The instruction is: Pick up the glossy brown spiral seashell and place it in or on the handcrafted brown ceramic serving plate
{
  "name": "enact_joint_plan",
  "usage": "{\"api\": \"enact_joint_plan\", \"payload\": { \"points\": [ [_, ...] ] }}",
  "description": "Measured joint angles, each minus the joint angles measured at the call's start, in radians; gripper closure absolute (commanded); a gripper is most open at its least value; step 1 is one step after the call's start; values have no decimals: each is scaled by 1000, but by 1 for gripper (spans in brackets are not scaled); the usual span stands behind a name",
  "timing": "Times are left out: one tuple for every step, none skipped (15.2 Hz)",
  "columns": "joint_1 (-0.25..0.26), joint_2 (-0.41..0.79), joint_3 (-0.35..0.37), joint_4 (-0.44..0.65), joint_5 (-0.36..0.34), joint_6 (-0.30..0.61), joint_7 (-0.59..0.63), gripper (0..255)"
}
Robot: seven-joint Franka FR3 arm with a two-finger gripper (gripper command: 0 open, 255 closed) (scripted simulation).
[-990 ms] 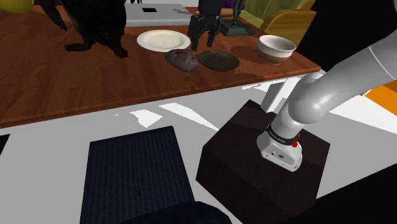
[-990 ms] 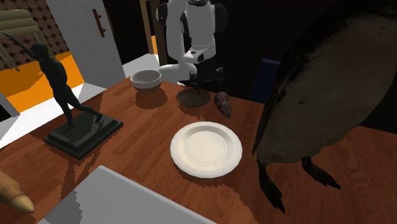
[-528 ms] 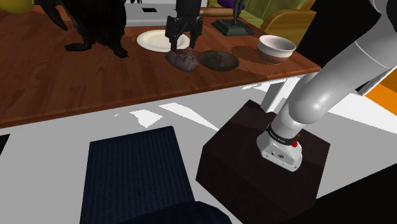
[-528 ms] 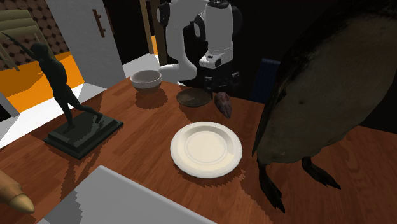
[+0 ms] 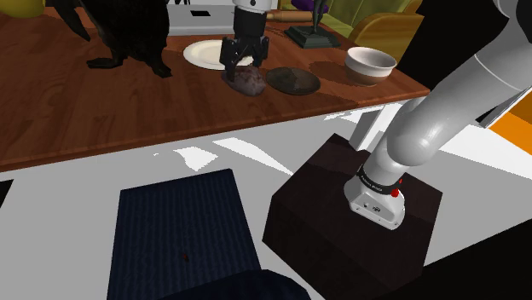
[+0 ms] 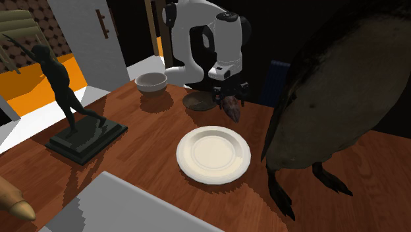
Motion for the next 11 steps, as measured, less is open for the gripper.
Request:
{"api": "enact_joint_plan", "payload": {
  "points": [
    [0,0,0,-2,0,2,0,0],
    [0,0,0,-3,0,3,0,0],
    [0,0,0,-3,0,3,0,0],
    [0,0,0,-4,0,4,0,0],
    [0,0,1,-4,0,4,0,255],
    [0,-1,0,-3,-1,4,0,255],
    [0,-1,0,-3,0,5,0,255],
    [0,-1,0,-3,0,4,0,255],
    [0,-1,0,-3,0,4,0,255],
    [0,-1,0,-3,0,4,0,255],
    [0,-1,0,-3,0,4,0,255]
  ]
}}
